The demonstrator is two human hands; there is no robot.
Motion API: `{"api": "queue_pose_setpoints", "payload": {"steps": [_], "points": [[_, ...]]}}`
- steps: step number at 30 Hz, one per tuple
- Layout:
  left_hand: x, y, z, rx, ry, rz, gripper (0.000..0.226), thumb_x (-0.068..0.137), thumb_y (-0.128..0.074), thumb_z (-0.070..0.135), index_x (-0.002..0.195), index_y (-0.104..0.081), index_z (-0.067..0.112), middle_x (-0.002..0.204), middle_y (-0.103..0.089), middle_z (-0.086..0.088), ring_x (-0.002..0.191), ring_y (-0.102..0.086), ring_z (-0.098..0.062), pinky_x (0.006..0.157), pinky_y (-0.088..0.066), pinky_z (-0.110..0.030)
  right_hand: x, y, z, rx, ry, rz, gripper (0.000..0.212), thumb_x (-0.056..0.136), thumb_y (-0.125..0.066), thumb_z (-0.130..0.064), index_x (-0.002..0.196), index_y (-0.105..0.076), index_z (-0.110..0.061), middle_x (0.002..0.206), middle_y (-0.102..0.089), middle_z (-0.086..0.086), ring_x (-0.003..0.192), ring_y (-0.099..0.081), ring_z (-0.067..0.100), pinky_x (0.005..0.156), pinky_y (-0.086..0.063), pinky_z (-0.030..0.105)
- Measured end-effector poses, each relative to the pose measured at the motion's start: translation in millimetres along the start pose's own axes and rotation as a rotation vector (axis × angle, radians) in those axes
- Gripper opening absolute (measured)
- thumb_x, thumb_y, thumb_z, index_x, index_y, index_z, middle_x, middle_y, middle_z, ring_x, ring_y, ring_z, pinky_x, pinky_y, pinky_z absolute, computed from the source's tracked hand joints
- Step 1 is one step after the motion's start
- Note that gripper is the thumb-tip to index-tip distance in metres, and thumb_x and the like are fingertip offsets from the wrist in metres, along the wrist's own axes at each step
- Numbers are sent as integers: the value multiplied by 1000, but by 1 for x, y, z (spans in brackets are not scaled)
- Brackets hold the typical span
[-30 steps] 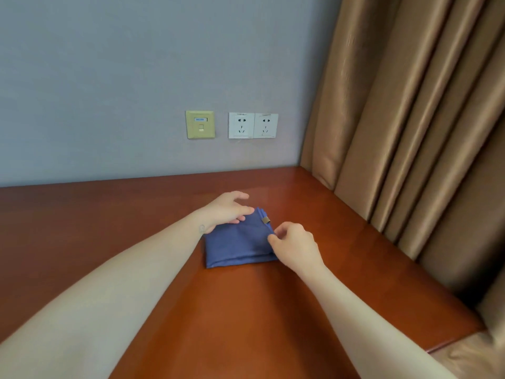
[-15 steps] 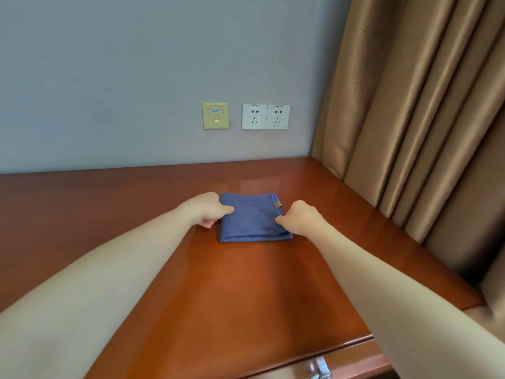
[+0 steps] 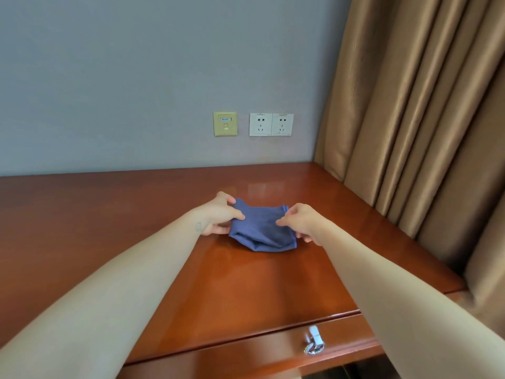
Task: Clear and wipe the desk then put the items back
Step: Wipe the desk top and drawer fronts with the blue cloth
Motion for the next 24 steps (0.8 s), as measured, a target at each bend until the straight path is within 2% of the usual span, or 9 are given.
{"api": "queue_pose_setpoints", "payload": {"steps": [2,4,5,7,11,17,22,24], "points": [[-4,-5,0,0,-60,15,39,91,-62,6,124,-47,20,116,-52,-4,94,-62,-16,65,-56,-28,-1,0,10,26,80,76,25,87,-62,-19,109,-51,-19,88,-58,6,68,-56,21,52,-45,28],[-7,-11,1,15,-102,-10,34,92,-61,6,123,-54,19,118,-53,-3,96,-61,-14,69,-56,-28,-5,3,19,81,127,119,31,87,-61,-13,114,-53,-24,100,-59,6,79,-61,24,65,-57,35],[-9,-15,1,32,-122,-30,32,92,-61,6,122,-57,18,120,-54,-3,98,-61,-14,70,-56,-28,-7,7,22,91,142,138,32,87,-61,-11,114,-55,-26,99,-59,5,79,-62,24,70,-59,36],[-12,-22,4,56,-158,-69,31,93,-60,7,122,-60,17,123,-54,-4,99,-61,-12,68,-54,-25,-12,17,28,148,151,152,31,87,-63,-9,113,-61,-25,93,-61,5,80,-63,23,69,-59,34],[-17,-42,14,69,-217,-136,34,93,-60,7,127,-60,14,125,-56,-6,100,-61,-11,69,-54,-23,-23,39,46,306,139,130,31,87,-64,-3,111,-69,-22,108,-65,9,95,-66,25,65,-56,29],[-22,-83,39,60,-296,-250,38,93,-63,9,130,-58,12,126,-58,-5,107,-63,-15,81,-55,-27,-56,83,71,468,161,185,40,88,-54,7,116,-68,-17,81,-63,4,66,-61,12,55,-50,20],[-35,-132,63,43,-387,-348,30,92,-64,10,122,-63,12,117,-65,-3,98,-67,-13,71,-55,-21,-96,125,100,514,150,299,42,88,-48,7,114,-70,-18,102,-69,7,75,-66,16,60,-55,22],[-42,-155,72,13,-413,-402,25,92,-64,10,117,-65,12,113,-67,-5,95,-69,-13,71,-55,-21,-113,144,114,518,142,361,42,86,-47,6,111,-72,-18,99,-70,6,73,-65,15,63,-56,23]]}}
Point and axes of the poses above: each hand's wrist, its own x-axis towards the middle knuckle, its own y-axis out of the back of the hand, z = x × y, the point moved 2 cm from there along x, towards the middle knuckle
